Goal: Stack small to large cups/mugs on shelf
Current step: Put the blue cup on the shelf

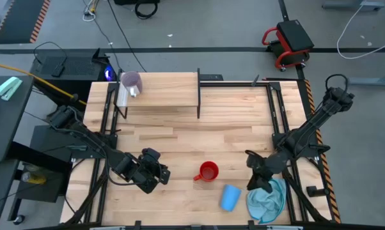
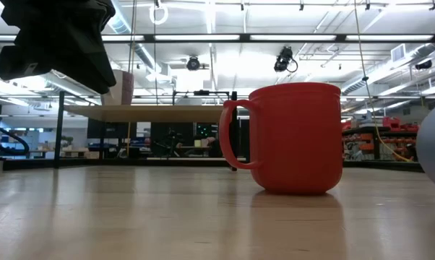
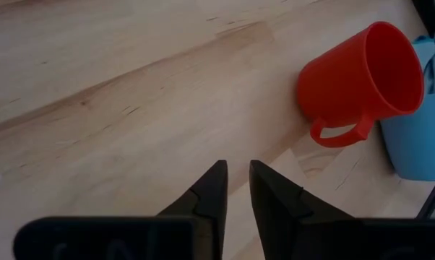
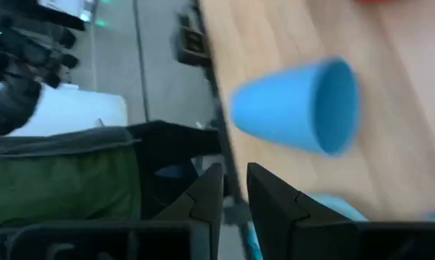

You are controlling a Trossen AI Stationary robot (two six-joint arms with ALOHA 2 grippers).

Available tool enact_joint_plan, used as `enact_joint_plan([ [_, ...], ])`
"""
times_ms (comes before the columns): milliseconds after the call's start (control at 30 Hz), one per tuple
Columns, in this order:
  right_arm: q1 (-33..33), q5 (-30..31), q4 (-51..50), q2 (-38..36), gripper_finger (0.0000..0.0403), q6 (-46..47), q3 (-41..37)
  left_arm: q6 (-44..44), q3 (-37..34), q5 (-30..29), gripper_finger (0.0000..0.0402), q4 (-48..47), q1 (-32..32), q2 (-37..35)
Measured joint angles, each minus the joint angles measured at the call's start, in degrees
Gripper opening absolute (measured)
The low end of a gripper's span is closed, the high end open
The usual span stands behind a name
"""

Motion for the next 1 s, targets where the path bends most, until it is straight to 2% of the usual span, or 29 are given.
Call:
enact_joint_plan([
  [100,-1.90,-4.74,2.47,-0.77,0.0073,2.24,-4.61,-0.09,0.00,0.01,0.0070,-0.02,0.25,0.00],
  [200,-3.23,-9.22,12.55,0.60,0.0073,4.02,-9.35,-0.15,0.00,0.00,0.0069,0.18,0.51,0.00],
  [300,-4.93,-9.67,20.88,2.14,0.0073,4.38,-11.58,-0.16,0.00,0.20,0.0067,0.58,0.70,0.00],
  [500,-9.58,-10.16,21.22,4.31,0.0085,-0.54,-11.82,-0.17,0.00,0.24,0.0073,0.87,0.70,0.00],
  [667,-13.27,-14.74,20.86,8.66,0.0108,-2.68,-11.82,-0.18,0.00,0.24,0.0074,0.87,0.70,0.00],
  [833,-14.09,-17.26,23.59,11.92,0.0126,-4.14,-11.82,-0.20,0.00,0.28,0.0071,0.90,0.70,0.00],
  [1000,-14.03,-19.37,27.01,14.25,0.0124,-3.42,-11.82,-0.17,0.00,0.31,0.0076,0.84,0.70,0.00],
])
